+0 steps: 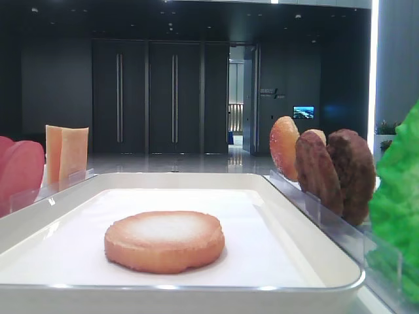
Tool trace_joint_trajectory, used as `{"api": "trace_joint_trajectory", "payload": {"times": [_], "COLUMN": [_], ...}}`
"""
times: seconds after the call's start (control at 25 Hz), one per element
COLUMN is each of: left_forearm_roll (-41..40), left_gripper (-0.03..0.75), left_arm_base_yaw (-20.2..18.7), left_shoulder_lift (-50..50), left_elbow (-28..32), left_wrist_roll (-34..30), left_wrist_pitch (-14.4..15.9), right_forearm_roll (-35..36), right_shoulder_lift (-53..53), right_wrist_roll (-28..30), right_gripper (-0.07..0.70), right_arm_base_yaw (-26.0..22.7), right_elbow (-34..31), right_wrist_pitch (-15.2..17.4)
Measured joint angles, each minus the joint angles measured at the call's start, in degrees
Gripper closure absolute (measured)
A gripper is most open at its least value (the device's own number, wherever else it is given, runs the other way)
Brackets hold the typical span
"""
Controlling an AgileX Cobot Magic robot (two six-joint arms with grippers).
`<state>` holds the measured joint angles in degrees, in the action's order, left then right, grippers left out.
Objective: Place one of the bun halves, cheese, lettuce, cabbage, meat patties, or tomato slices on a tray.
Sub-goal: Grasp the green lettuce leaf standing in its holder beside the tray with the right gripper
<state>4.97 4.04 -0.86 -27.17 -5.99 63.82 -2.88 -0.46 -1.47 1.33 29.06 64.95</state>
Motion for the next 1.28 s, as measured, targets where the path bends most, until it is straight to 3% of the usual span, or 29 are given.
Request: {"api": "trace_joint_trajectory", "payload": {"times": [0.76,1.28], "left_forearm_roll": [0.0,0.0], "left_gripper": [0.565,0.566], "left_arm_base_yaw": [0.0,0.0], "left_shoulder_lift": [0.0,0.0], "left_elbow": [0.0,0.0], "left_wrist_roll": [0.0,0.0], "left_wrist_pitch": [0.0,0.0], "right_forearm_roll": [2.6,3.9], "right_shoulder_lift": [0.3,29.6], "right_wrist_roll": [0.4,1.5], "right_gripper": [0.23,0.232], "right_arm_base_yaw": [0.0,0.0], "right_elbow": [0.6,8.9], "right_wrist_pitch": [0.1,1.7]}}
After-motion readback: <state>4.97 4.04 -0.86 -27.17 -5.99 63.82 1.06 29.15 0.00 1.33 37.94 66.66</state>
